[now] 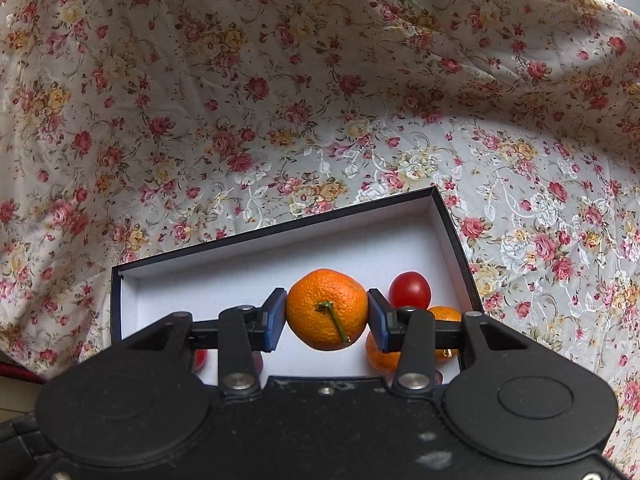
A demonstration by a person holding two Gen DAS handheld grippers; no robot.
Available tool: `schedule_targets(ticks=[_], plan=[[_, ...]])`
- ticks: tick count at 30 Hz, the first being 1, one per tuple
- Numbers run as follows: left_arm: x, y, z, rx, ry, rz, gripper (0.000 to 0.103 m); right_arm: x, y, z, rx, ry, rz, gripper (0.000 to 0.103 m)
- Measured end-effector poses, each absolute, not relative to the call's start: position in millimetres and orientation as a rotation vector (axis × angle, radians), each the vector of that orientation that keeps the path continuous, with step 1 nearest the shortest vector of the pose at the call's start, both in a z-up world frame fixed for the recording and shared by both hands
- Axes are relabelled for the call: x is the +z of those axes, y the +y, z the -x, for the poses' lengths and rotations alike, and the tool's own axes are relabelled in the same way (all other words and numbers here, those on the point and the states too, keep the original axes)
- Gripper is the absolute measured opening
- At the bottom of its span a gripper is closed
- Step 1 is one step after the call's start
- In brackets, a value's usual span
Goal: Organize fruits
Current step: 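Carry the plum and mandarin into the box with both tools, then open both tools to release the plum and mandarin in the box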
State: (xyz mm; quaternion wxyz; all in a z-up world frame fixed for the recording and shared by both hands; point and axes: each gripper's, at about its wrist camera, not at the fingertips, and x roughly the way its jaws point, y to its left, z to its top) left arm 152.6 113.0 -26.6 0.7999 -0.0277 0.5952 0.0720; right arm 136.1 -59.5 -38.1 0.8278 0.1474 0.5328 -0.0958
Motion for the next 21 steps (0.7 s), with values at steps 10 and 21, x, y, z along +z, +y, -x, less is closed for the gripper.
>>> schedule_targets(ticks=[10,21], plan=[[-27,112,-150,0.124,1.291,0.063,0.046,-33,-55,-131,-0.199,1.075,-0.283,0.045],[-23,104,-138,0.095,1.258,0.019,0.047,-32,-61,-94,-0.176,1.058,-0.232,0.045]])
